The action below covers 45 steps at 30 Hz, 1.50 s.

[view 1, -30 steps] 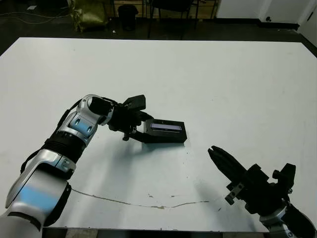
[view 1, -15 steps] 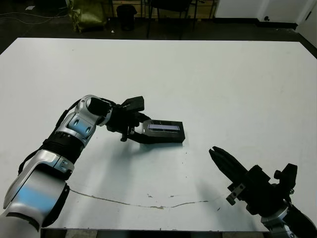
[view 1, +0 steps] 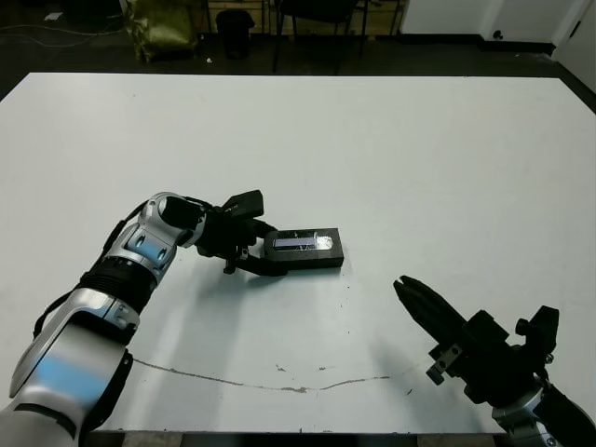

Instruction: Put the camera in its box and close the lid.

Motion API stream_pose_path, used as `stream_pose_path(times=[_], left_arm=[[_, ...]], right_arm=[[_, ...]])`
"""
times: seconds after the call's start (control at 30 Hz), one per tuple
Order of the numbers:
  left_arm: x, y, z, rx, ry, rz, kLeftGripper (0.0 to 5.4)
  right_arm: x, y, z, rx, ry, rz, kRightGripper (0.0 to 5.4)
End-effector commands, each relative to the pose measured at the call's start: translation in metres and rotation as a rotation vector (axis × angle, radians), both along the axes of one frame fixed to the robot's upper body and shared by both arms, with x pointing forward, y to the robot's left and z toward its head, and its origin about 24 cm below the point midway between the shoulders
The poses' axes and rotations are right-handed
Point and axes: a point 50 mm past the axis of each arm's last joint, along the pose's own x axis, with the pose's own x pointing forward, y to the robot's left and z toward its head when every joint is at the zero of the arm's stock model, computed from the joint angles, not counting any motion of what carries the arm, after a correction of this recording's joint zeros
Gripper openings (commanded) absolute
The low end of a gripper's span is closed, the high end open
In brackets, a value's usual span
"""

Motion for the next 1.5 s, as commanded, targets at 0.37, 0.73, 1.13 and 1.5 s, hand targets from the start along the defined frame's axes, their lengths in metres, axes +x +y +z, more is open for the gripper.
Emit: stream_pose_path(times=[0.37,0.73,1.13,1.5], left_arm=[[-0.023,0.02,-0.059,0.215,0.123,0.014,2.98],[-0.019,0.024,-0.041,0.37,0.086,-0.223,5.39],[-0.022,0.075,-0.024,0.559,0.094,-0.288,5.39],[-0.024,0.147,0.011,0.572,0.113,0.038,5.39]], right_arm=[[-0.001,-0.004,-0.004,-0.027,0.035,-0.002,0.0],[-0.001,-0.004,-0.005,-0.01,0.034,0.003,0.0],[0.0,-0.004,-0.005,-0.002,0.01,0.015,0.0],[0.0,-0.003,-0.005,0.004,0.015,0.015,0.0]])
